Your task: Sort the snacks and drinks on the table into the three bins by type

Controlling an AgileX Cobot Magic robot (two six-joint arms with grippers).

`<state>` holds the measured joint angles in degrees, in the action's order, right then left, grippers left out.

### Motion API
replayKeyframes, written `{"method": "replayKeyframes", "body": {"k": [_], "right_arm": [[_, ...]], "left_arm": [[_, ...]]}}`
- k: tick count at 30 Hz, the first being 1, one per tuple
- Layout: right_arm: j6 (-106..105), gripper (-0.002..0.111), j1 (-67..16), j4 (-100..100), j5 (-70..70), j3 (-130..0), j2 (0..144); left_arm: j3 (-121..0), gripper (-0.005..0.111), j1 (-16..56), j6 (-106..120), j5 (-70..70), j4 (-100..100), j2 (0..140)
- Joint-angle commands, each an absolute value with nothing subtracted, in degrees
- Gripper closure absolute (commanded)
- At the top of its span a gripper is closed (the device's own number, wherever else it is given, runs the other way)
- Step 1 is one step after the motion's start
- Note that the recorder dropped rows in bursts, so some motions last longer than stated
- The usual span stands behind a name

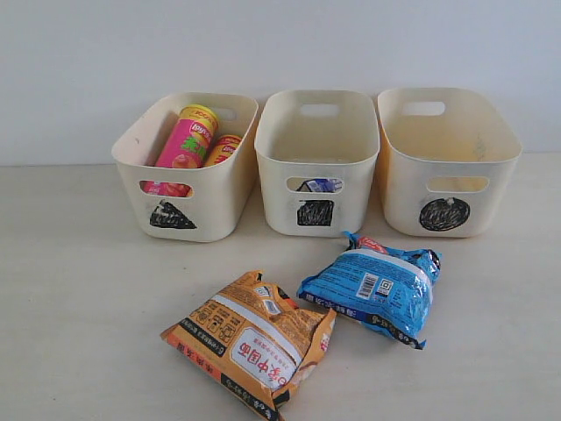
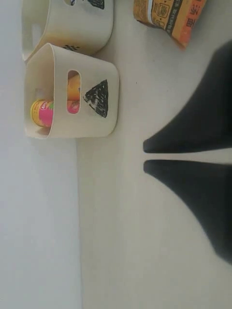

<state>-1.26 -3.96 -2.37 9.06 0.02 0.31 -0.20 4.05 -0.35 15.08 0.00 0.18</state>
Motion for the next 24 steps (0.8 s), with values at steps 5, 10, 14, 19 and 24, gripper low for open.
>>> {"method": "replayKeyframes", "body": {"k": [5,10,14,19,24], "right_arm": [[-1.4,0.108,-4.0,-2.3,8.9,0.0,0.0],[-1.4,0.108,-4.0,-2.3,8.9,0.0,0.0],[-1.4,0.108,-4.0,-2.3,8.9,0.0,0.0],[-1.4,0.108,-4.0,-2.3,8.9,0.0,0.0],[-1.4,0.108,-4.0,-2.4,8.1,0.0,0.0]], "left_arm": [[0.0,0.103,3.9,-1.5,16.0,0.5,0.0],[0.0,0.103,3.9,-1.5,15.9,0.5,0.0],[0.0,0.103,3.9,-1.5,15.9,0.5,0.0],[0.0,0.103,3.9,-1.5,15.9,0.5,0.0],[0.0,0.103,3.9,-1.5,15.4,0.5,0.0]]}}
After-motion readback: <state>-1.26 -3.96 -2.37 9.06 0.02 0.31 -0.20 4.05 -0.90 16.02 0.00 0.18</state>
